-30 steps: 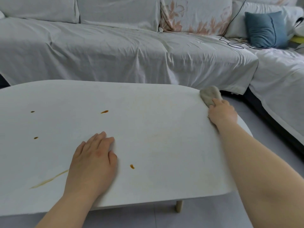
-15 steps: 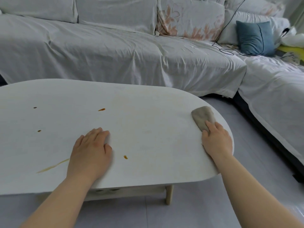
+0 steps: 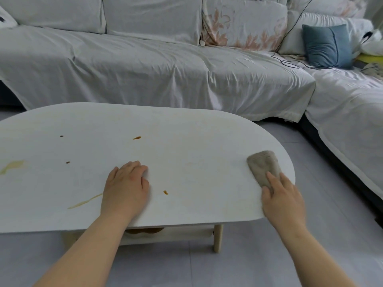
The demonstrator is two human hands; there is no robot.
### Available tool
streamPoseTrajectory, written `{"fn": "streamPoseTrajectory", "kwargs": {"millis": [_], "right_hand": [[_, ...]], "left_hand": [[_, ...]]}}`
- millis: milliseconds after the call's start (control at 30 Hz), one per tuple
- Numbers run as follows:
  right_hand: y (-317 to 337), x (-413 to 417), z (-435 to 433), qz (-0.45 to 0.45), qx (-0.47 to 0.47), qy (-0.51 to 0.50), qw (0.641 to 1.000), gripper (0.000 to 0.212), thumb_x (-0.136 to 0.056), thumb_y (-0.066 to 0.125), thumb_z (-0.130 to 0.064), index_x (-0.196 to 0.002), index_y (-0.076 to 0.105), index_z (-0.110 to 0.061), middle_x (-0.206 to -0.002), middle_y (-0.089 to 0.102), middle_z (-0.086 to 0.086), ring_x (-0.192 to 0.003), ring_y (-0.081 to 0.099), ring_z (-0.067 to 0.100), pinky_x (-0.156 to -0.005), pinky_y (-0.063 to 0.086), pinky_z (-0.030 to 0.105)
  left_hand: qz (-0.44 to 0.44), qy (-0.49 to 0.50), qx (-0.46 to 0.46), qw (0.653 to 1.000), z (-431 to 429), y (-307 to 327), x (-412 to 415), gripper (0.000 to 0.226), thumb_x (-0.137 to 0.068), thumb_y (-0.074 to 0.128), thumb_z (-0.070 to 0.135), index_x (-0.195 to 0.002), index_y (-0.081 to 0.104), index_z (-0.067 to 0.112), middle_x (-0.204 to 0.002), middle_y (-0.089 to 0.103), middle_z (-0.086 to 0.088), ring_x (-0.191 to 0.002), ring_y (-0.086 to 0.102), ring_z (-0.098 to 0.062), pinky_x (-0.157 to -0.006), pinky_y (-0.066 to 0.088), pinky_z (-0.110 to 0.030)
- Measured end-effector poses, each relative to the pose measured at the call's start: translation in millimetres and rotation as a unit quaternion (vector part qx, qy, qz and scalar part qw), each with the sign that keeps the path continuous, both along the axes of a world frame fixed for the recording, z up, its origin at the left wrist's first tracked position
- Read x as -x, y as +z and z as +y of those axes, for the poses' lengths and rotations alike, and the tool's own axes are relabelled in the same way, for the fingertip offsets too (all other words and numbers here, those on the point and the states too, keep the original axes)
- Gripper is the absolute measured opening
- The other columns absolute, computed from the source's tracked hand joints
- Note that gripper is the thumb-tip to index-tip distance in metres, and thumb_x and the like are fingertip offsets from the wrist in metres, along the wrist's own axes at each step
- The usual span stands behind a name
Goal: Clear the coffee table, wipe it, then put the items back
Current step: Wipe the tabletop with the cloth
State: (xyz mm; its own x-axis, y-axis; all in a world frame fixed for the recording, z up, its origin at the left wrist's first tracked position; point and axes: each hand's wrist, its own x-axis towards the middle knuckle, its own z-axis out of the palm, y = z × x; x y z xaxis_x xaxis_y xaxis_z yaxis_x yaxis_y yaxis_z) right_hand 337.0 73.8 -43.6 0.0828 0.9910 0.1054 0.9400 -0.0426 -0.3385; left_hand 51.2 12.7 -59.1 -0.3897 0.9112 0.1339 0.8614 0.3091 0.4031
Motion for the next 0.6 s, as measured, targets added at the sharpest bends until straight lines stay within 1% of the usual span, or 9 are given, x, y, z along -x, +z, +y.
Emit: {"fn": "streamPoseTrajectory", "kwargs": {"millis": [100,167,233,300,400,467,533,567,600], "right_hand": [[-5.5,39.8,-25.2,-0.014,-0.029,0.118,0.992,0.044,-0.088,0.052,-0.018,-0.132,0.047,-0.017,-0.143,0.042,0.017,-0.127,0.042,0.035,-0.108,0.031,0.039],[-10.8,59.9,-41.9,-0.009,-0.073,0.223,0.972,0.042,-0.084,0.055,-0.017,-0.126,0.054,-0.019,-0.140,0.047,0.015,-0.124,0.048,0.034,-0.107,0.035,0.040],[-9.4,63.4,-44.3,-0.002,-0.040,0.275,0.961,0.044,-0.090,0.048,-0.024,-0.134,0.043,-0.027,-0.149,0.034,0.005,-0.134,0.035,0.022,-0.114,0.022,0.033],[-7.6,53.0,-31.3,-0.004,-0.026,0.234,0.972,0.046,-0.093,0.042,-0.027,-0.138,0.034,-0.028,-0.153,0.026,0.002,-0.137,0.029,0.018,-0.114,0.015,0.029],[1.4,54.8,-22.6,-0.005,-0.024,0.093,0.995,0.047,-0.094,0.037,-0.027,-0.141,0.030,-0.023,-0.153,0.026,0.009,-0.137,0.027,0.026,-0.114,0.018,0.034],[2.3,78.5,-27.9,0.000,0.000,0.057,0.998,0.048,-0.094,0.036,-0.027,-0.141,0.029,-0.022,-0.153,0.024,0.011,-0.137,0.026,0.028,-0.113,0.020,0.035],[2.5,115.5,-44.2,-0.007,0.019,0.096,0.995,0.048,-0.092,0.043,-0.023,-0.139,0.035,-0.019,-0.150,0.029,0.014,-0.133,0.033,0.029,-0.110,0.027,0.034],[0.6,135.2,-55.0,-0.004,0.006,0.140,0.990,0.048,-0.086,0.053,-0.019,-0.133,0.045,-0.016,-0.144,0.040,0.019,-0.127,0.044,0.032,-0.105,0.035,0.034],[-2.4,154.2,-67.5,0.011,-0.022,0.196,0.980,0.048,-0.075,0.068,-0.016,-0.121,0.058,-0.013,-0.131,0.055,0.021,-0.113,0.057,0.034,-0.094,0.047,0.036]], "left_hand": [[0.000,0.001,0.006,1.000,0.0,1.2,0.2,0.042,-0.091,0.028,0.019,-0.130,0.042,0.019,-0.147,0.035,0.000,-0.137,0.025,-0.015,-0.116,0.008,-0.033],[-0.012,-0.001,-0.002,1.000,-2.1,3.8,-0.5,0.040,-0.091,0.029,0.019,-0.129,0.044,0.018,-0.145,0.037,0.000,-0.137,0.026,-0.016,-0.116,0.008,-0.033],[-0.033,-0.005,-0.025,0.999,-10.4,7.9,-0.3,0.038,-0.092,0.032,0.017,-0.126,0.047,0.017,-0.143,0.040,0.000,-0.136,0.028,-0.015,-0.115,0.007,-0.031],[-0.044,-0.005,-0.057,0.997,-26.9,10.6,3.1,0.036,-0.091,0.036,0.015,-0.124,0.049,0.016,-0.142,0.042,-0.001,-0.136,0.029,-0.016,-0.114,0.007,-0.029],[-0.058,0.039,-0.109,0.992,-65.8,9.2,15.9,0.033,-0.089,0.043,0.009,-0.120,0.054,0.011,-0.139,0.046,-0.008,-0.134,0.034,-0.023,-0.114,0.009,-0.035],[-0.060,0.098,-0.131,0.985,-90.5,5.1,27.0,0.036,-0.086,0.044,0.015,-0.120,0.054,0.008,-0.139,0.045,-0.012,-0.133,0.034,-0.029,-0.113,0.012,-0.042],[-0.066,0.152,-0.135,0.977,-107.5,-1.1,37.6,0.041,-0.086,0.051,0.021,-0.125,0.048,0.008,-0.143,0.039,-0.015,-0.136,0.029,-0.031,-0.113,0.010,-0.046],[-0.072,0.170,-0.128,0.974,-112.4,-4.3,42.4,0.046,-0.086,0.052,0.024,-0.128,0.045,0.009,-0.146,0.035,-0.015,-0.138,0.024,-0.031,-0.113,0.008,-0.047],[-0.079,0.183,-0.118,0.973,-115.6,-8.3,46.6,0.051,-0.085,0.051,0.030,-0.131,0.041,0.010,-0.148,0.031,-0.015,-0.140,0.020,-0.029,-0.114,0.005,-0.046]]}}
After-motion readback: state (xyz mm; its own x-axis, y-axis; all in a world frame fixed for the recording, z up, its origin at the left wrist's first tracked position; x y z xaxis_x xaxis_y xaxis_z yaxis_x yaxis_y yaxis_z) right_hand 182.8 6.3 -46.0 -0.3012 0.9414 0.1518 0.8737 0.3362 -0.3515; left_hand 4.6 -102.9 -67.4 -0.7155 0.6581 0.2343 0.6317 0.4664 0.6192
